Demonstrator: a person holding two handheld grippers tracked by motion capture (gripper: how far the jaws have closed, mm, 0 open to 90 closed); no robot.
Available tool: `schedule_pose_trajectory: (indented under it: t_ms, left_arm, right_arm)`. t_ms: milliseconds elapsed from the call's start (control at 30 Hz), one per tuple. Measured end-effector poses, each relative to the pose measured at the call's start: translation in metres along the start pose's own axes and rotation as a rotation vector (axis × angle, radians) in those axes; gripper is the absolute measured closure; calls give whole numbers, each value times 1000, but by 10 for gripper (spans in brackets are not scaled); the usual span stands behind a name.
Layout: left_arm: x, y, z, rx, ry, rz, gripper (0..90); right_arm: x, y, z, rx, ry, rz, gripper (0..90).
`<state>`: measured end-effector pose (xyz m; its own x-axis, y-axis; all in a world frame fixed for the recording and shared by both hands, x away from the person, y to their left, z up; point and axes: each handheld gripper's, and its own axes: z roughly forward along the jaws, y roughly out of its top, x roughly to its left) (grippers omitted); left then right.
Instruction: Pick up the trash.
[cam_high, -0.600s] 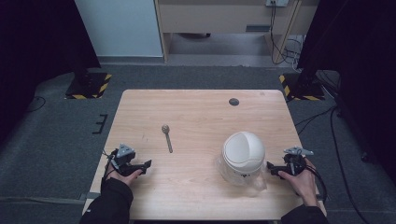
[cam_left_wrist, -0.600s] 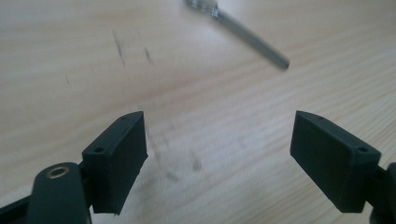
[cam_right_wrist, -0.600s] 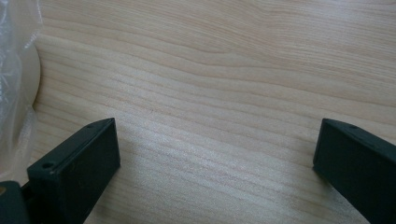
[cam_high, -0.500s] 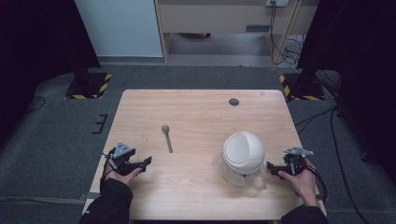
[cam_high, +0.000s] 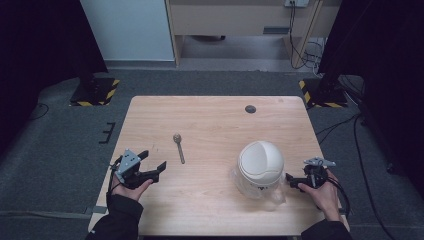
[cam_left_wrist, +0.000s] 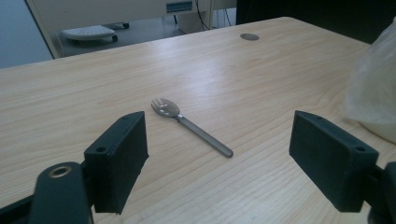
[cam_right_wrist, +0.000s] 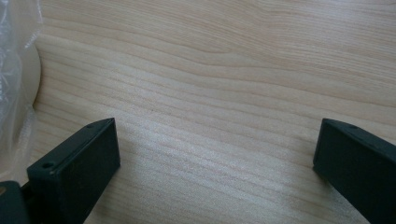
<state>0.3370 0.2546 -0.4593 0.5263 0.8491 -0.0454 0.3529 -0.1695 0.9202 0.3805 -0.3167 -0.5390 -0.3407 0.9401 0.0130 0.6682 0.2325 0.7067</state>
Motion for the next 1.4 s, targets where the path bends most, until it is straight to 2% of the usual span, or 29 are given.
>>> schedule_pose_trajectory:
  t_ms: [233,333,367,567,600,767,967,1000,1067,1167,1400]
  left_arm:
    - [-11,10,-3,-38,-19,14,191]
    - [-18,19,-6,-80,-41,18,189]
    - [-18,19,-6,-80,-41,18,189]
    - [-33,40,-11,-167,-113,26,189]
    - [-33,40,-11,-167,-113,26,189]
    - [-48,55,-9,-206,-172,42,188]
    - [-63,65,-2,-225,-218,63,188]
    - [-71,69,4,-227,-243,69,187]
    - [-74,70,6,-228,-251,73,187]
    - [-91,76,16,-223,-294,97,187]
    - [-119,82,34,-213,-363,124,187]
  right_arm:
    - [0,0,0,-1,0,0,8]
    - [0,0,0,-1,0,0,8]
    - [0,0,0,-1,0,0,8]
    - [0,0,0,-1,1,-2,8]
    - [0,0,0,-1,1,-2,8]
    - [0,0,0,-1,2,-3,9]
    - [0,0,0,-1,2,-3,9]
    - [0,0,0,-1,2,-3,9]
    - [0,0,0,-1,2,-4,8]
    - [0,0,0,-2,2,-2,9]
    - [0,0,0,-1,2,-4,9]
